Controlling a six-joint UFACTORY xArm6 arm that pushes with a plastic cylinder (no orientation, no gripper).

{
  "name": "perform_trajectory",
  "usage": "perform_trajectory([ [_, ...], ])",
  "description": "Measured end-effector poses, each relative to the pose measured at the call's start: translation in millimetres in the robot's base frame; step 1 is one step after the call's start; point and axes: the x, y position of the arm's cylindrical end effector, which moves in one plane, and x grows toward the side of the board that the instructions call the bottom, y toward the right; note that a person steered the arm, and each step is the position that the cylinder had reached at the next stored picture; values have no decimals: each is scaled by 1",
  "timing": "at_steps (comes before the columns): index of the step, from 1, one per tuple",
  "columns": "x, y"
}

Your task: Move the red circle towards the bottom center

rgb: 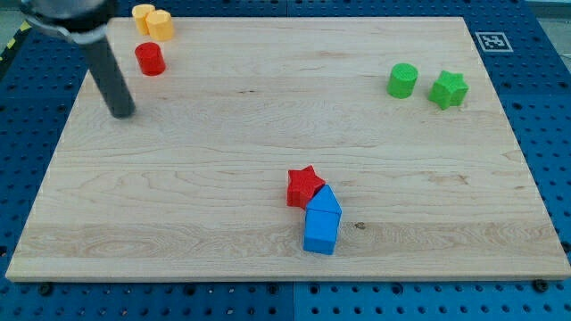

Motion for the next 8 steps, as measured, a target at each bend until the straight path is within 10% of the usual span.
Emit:
perform_trajectory([
  [3, -113, 9],
  [8, 35, 142],
])
